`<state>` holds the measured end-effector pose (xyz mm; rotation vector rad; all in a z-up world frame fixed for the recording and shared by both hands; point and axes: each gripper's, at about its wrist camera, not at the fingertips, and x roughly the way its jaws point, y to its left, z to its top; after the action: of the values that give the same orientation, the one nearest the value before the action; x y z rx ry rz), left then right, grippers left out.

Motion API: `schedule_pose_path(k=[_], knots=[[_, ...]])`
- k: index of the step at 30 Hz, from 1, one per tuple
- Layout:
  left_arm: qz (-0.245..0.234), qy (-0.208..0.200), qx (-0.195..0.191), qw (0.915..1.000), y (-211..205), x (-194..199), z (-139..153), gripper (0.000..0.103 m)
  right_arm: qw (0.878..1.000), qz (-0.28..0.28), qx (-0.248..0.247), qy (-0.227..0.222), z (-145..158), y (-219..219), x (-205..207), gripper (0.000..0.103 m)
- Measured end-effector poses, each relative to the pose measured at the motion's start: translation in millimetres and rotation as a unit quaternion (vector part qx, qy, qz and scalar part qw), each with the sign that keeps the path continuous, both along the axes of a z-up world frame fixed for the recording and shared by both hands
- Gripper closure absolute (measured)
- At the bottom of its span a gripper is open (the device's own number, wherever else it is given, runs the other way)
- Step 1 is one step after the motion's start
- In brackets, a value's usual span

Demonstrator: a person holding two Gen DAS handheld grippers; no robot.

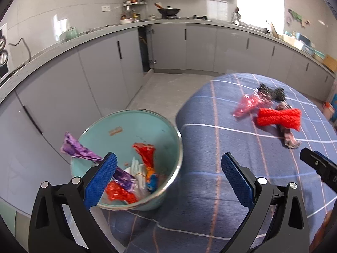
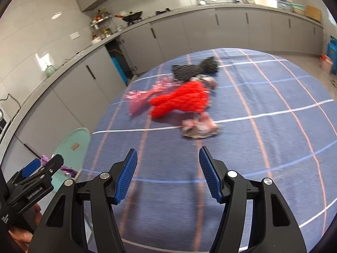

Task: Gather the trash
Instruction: 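Move both tools back toward the red mesh net and plaid cloth, then grasp the red mesh net with the left tool while the right tool grasps the plaid cloth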

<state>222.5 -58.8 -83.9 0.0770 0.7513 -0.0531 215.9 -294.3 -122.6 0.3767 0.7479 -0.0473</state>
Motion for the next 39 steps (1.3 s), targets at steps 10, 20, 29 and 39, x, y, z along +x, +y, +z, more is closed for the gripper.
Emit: schedule_pose_path(k=[10,20,29,39], knots=[[-0.045,0.010,0.004,0.9989,-36.0,4.1,-7.4,0.006,0.999,-0.034,-0.004,0.013,-6.9,-40.2,3.8,0.042],[-0.055,0.017,0.009,0.9983,-53.1,24.5,-11.5,0.006,0.998,0.000,-0.031,0.055,-19.8,-36.5,59.4,0.042],[-0.062,0.017,0.008,0.9979,-61.9,48.2,-14.4,0.007,0.996,0.019,-0.026,0.079,-24.3,-38.7,90.5,0.043],[-0.071,0.027,-0.010,0.9970,-74.4,68.3,-17.0,0.007,0.992,0.045,-0.068,0.100,-33.0,-35.8,95.1,0.091]])
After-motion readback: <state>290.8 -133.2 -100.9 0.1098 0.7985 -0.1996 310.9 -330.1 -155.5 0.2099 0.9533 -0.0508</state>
